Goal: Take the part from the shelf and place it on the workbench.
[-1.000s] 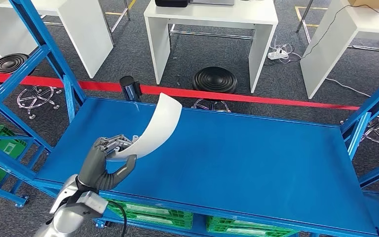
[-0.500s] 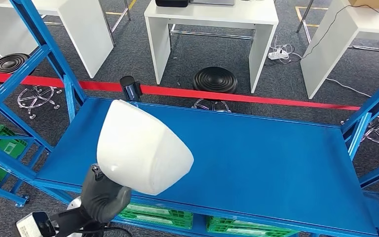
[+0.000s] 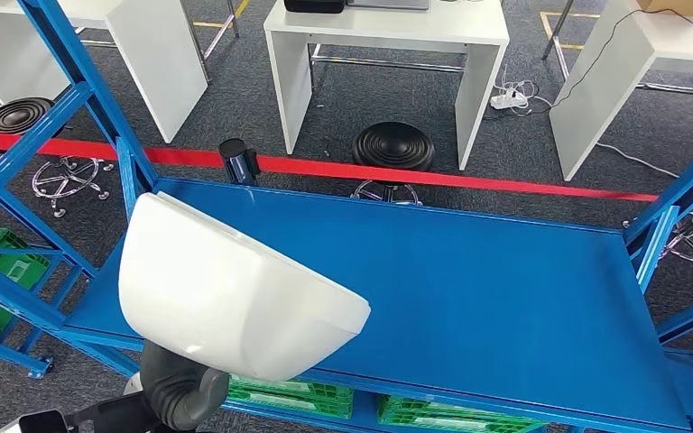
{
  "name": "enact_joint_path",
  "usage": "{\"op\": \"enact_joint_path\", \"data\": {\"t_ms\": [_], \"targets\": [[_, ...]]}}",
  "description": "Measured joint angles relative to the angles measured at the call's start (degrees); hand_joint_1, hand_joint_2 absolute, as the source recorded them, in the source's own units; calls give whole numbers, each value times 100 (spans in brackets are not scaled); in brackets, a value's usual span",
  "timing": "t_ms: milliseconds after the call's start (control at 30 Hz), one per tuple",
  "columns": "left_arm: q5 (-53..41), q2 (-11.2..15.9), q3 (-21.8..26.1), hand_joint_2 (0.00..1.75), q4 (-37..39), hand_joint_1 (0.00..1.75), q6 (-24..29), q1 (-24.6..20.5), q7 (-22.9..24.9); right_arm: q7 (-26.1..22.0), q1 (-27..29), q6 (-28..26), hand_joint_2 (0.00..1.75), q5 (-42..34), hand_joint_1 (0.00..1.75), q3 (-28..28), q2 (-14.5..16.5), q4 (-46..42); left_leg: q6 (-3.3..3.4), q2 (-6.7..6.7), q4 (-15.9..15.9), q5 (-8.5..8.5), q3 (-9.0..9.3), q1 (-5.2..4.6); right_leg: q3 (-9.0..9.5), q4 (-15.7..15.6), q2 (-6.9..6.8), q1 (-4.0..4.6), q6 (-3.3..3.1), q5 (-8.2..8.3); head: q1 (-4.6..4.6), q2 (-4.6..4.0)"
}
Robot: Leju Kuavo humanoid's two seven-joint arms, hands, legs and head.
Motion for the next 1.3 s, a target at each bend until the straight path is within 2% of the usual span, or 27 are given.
{"op": "enact_joint_path", "data": {"t_ms": [100, 133, 167, 233, 267, 300, 333, 400, 433, 500, 567, 633, 667, 733, 767, 800, 833, 867, 933, 967, 1000, 1100, 1133, 1167, 1200, 1267, 1300], "targets": [[2, -27, 1, 175, -31, 175, 3, 18, 0, -8, -8, 5, 0, 8, 0, 1, -5, 0, 92, 2, -142, 74, 67, 12, 36, -54, -9, -8, 67, 22, -12, 0], [3, -37, 2, 175, -42, 175, 7, 21, -1, -13, -14, 15, 0, 13, 0, 1, -12, 0, 112, 10, -228, 122, 108, 34, 10, 17, -4, -3, 78, -36, -8, 0], [-1, -48, 3, 175, -49, 175, 17, 25, -1, -17, -21, 29, 0, 20, 0, 1, -19, 0, 125, 17, -302, 168, 141, 57, -80, 216, 2, -2, 90, -162, 4, 0], [-25, -59, 4, 175, -49, 175, 46, 43, -1, -38, -29, 57, 0, 34, 0, 1, -27, 0, 135, 28, -338, 198, 143, 66, -427, 912, 13, -33, 126, -517, 36, 0], [-47, -60, 4, 175, -48, 175, 61, 54, -1, -56, -28, 68, 0, 46, 0, 2, -29, 0, 129, 28, -326, 200, 127, 70, -603, 1247, 13, -55, 155, -637, 48, 0], [-65, -60, 4, 175, -48, 175, 72, 64, 0, -81, -24, 75, 0, 56, 0, 4, -32, 0, 115, 27, -303, 196, 111, 79, -697, 1411, 12, -83, 187, -644, 54, 0], [-78, -60, 4, 175, -48, 175, 81, 69, -1, -105, -23, 82, 0, 66, 0, 7, -35, 0, 92, 25, -271, 187, 92, 96, -695, 1374, 11, -112, 222, -545, 55, 0], [-88, -60, 4, 175, -48, 175, 99, 72, -1, -144, -30, 89, 0, 79, 0, 18, -42, 1, -1, 18, -149, 140, 39, 147, -410, 740, 11, -184, 310, -172, 63, 0], [-93, -60, 4, 175, -50, 175, 109, 71, -1, -167, -37, 92, 0, 84, 0, 27, -32, 7, -63, 10, -67, 107, 2, 156, -283, 447, 31, -201, 327, -44, 85, 0], [-114, -60, 3, 175, -63, 175, 128, 70, -1, -208, -48, 96, 0, 94, 0, 42, -25, 19, -176, -8, 42, 72, -62, 141, -212, 230, 75, -207, 228, 16, 95, 0], [-130, -58, 2, 175, -77, 175, 150, 71, -1, -228, -54, 95, 0, 101, 0, 48, -31, 24, -259, -22, 43, 103, -90, 141, -278, 294, 91, -188, 55, 35, 65, 0], [-140, -55, 1, 175, -83, 175, 167, 72, -2, -238, -61, 94, 0, 105, 0, 49, -32, 24, -312, -17, 124, 19, -139, 162, -335, 293, 73, -177, -52, 90, 40, 0], [-148, -54, 1, 175, -86, 175, 171, 73, -2, -243, -64, 92, 0, 106, 0, 50, -34, 24, -323, -13, 306, -140, -212, 165, -372, 286, 63, -174, -97, 124, 25, 0], [-160, -52, 0, 175, -93, 175, 176, 75, -2, -258, -65, 74, 0, 110, 0, 51, -40, 24, -324, -7, 987, -615, -457, 153, -460, 286, 45, -149, -149, 187, -15, 0], [-164, -50, 0, 175, -95, 175, 175, 77, -2, -267, -64, 64, 0, 110, 0, 51, -45, 24, -317, -7, 1353, -818, -574, 146, -509, 288, 36, -128, -161, 222, -32, 0], [-167, -49, 0, 175, -94, 175, 174, 80, -2, -277, -64, 56, 0, 108, 0, 51, -49, 24, -299, -7, 1584, -926, -621, 138, -557, 289, 29, -106, -168, 258, -43, 0], [-171, -48, 0, 175, -94, 175, 173, 81, -2, -285, -64, 51, 0, 105, 0, 51, -55, 24, -269, -7, 1596, -924, -558, 127, -603, 290, 25, -85, -171, 294, -46, 0], [-174, -48, 0, 175, -94, 175, 170, 81, -2, -292, -64, 48, 0, 102, 0, 51, -61, 24, -225, -7, 1381, -831, -381, 110, -645, 289, 24, -66, -170, 331, -49, 0], [-176, -49, 0, 175, -97, 175, 160, 73, -2, -301, -65, 42, 0, 93, 0, 51, -70, 24, -118, -4, 564, -581, 151, 54, -702, 285, 27, -43, -150, 406, -50, 0], [-175, -50, 0, 175, -100, 175, 139, 63, -2, -308, -65, 32, 0, 79, 0, 51, -74, 24, -80, 2, 229, -490, 340, 23, -715, 279, 28, -39, -126, 441, -50, 0], [-169, -53, 1, 175, -101, 175, 105, 47, -2, -312, -65, 19, 0, 57, 0, 51, -78, 24, -50, 6, 29, -441, 438, -8, -720, 269, 27, -43, -91, 477, -51, 0], [-132, -69, 1, 175, -92, 175, -39, -37, 3, -312, -72, -25, 0, -25, 0, 50, -87, 24, 34, 11, -64, -308, 399, -44, -723, 213, 21, -66, 27, 582, -59, 0], [-113, -81, 0, 175, -85, 175, -79, -79, 8, -308, -73, -34, 0, -45, 0, 50, -89, 24, 77, 18, -88, -244, 367, -35, -742, 234, 23, -70, 55, 539, -55, 0], [-93, -99, 1, 175, -77, 175, -109, -126, 13, -304, -73, -42, 0, -62, 0, 49, -91, 24, 118, 28, -113, -174, 320, -20, -792, 349, 24, -69, 78, 390, -43, 0], [-74, -118, 1, 175, -66, 175, -133, -165, 20, -301, -72, -47, 0, -76, 0, 48, -93, 24, 150, 39, -127, -106, 260, -8, -871, 574, 26, -73, 95, 149, -27, 0], [-50, -142, 2, 175, -45, 175, -161, -204, 32, -295, -72, -45, 0, -95, 0, 47, -95, 24, 184, 57, -111, 3, 104, -14, -1059, 1256, 28, -70, 130, -390, 4, 0], [-41, -145, 2, 175, -38, 175, -167, -207, 35, -284, -72, -40, 0, -97, 0, 46, -95, 24, 185, 66, -96, 55, 25, -17, -1103, 1546, 28, -70, 145, -522, 12, 0]]}}
